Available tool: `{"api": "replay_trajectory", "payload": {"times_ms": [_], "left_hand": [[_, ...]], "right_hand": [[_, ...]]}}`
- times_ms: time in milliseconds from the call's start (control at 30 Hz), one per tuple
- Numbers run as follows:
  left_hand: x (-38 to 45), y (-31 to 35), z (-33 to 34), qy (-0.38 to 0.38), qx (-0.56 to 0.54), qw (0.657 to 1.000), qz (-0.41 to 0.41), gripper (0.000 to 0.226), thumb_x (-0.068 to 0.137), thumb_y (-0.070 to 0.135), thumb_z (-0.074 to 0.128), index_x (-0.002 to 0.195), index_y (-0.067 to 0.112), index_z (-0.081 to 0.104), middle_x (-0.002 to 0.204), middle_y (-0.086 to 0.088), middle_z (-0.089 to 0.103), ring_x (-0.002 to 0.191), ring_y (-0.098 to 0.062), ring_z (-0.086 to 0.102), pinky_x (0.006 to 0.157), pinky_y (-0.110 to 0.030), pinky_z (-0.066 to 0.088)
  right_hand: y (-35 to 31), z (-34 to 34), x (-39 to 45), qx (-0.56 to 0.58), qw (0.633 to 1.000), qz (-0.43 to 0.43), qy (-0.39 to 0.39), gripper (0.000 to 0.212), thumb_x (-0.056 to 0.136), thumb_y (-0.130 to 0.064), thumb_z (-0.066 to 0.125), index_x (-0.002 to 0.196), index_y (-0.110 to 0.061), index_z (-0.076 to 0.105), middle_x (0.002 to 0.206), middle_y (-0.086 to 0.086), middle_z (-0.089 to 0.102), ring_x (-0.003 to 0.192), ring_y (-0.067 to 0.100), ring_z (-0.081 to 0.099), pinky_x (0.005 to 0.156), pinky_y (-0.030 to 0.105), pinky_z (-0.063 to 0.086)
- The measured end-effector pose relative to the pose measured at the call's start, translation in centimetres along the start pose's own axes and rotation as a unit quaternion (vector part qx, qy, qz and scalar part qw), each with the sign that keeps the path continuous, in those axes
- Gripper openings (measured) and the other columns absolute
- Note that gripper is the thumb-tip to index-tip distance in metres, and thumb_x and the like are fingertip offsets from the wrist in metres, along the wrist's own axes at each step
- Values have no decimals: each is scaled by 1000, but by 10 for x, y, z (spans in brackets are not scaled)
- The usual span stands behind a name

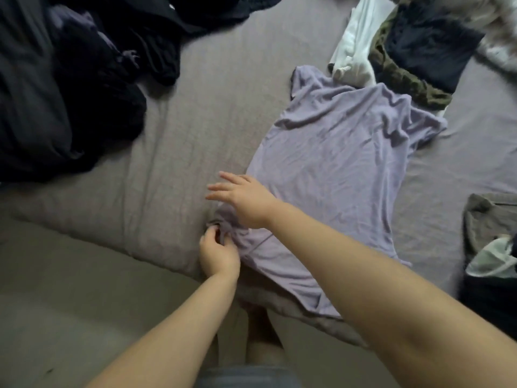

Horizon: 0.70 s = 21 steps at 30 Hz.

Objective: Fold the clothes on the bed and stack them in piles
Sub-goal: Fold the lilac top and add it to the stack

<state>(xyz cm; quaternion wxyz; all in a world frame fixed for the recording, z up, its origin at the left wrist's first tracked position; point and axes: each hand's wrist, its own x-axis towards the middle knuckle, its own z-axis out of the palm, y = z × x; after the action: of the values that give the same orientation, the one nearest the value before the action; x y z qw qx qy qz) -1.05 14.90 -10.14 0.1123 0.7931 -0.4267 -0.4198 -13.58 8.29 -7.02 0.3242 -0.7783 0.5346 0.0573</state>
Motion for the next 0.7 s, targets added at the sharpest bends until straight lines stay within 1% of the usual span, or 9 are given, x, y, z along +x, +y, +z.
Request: {"api": "replay_trajectory", "payload": {"times_ms": [67, 133, 267, 333, 400, 467, 533, 600, 700], "left_hand": [[-2, -1, -6, -14, 14, 996, 91, 24, 87, 1, 60, 110, 0, 66, 103, -19, 58, 93, -37, 60, 82, -35, 44], [-5, -2, -15, -18, 6, 987, 158, 23, 82, -8, 58, 102, -1, 68, 90, -12, 53, 81, -35, 57, 74, -31, 42], [-19, 10, -33, -42, -95, 982, 157, 27, 77, -4, 60, 88, 20, 55, 84, -2, 53, 73, -23, 54, 68, -33, 45], [-24, 12, -45, -67, -169, 975, 126, 21, 78, 23, 63, 89, 29, 45, 83, 1, 58, 72, -16, 57, 67, -32, 49], [-29, 17, -54, -145, -165, 967, 130, 35, 74, 47, 62, 103, 32, 49, 96, 7, 63, 86, -7, 62, 75, -24, 51], [-35, 24, -52, -255, -129, 952, 114, 43, 75, 44, 71, 113, 34, 53, 106, 16, 64, 99, 2, 61, 82, -14, 47], [-41, 33, -41, -320, -72, 936, 125, 35, 75, 40, 76, 104, 36, 58, 102, 16, 66, 102, 2, 61, 85, -16, 48], [-49, 50, -32, -341, -27, 926, 160, 30, 75, 40, 76, 99, 26, 65, 102, 11, 67, 100, -5, 62, 88, -25, 50], [-58, 86, -33, -361, -12, 911, 200, 33, 79, 37, 71, 104, 15, 67, 106, 6, 64, 100, -8, 58, 91, -28, 48]], "right_hand": [[-8, -5, 9, -117, 984, -75, -111, 61, 90, -19, 54, 146, -29, 34, 153, -5, 33, 146, 19, 17, 118, 43, 14], [-13, -9, 13, -169, 967, -112, -154, 49, 87, -30, 58, 135, -28, 47, 136, -2, 53, 133, 20, 42, 116, 42, 19], [-17, -24, 11, -90, 982, -67, -155, 37, 83, -48, 63, 108, -20, 66, 110, 7, 63, 108, 27, 55, 93, 40, 45], [-17, -37, 3, -61, 989, -70, -117, 31, 85, -41, 62, 102, -16, 69, 110, 6, 61, 108, 26, 53, 87, 38, 46], [-16, -58, -8, -13, 996, -65, -65, 27, 81, -29, 64, 101, -12, 71, 115, 3, 59, 109, 22, 51, 84, 33, 45], [-15, -86, -21, 40, 998, -38, -18, 23, 77, -19, 63, 95, -8, 70, 113, 4, 61, 102, 23, 54, 77, 29, 42], [-17, -119, -36, 81, 996, -7, 26, 12, 74, -15, 61, 80, -4, 64, 89, 7, 60, 78, 26, 53, 66, 30, 37], [-23, -156, -52, 114, 990, 19, 81, 15, 72, -19, 59, 74, -4, 61, 77, 4, 52, 67, 18, 43, 63, 25, 31], [-30, -212, -83, 160, 971, 76, 160, 22, 75, -21, 60, 78, 1, 63, 81, 8, 56, 70, 22, 48, 69, 31, 39]]}}
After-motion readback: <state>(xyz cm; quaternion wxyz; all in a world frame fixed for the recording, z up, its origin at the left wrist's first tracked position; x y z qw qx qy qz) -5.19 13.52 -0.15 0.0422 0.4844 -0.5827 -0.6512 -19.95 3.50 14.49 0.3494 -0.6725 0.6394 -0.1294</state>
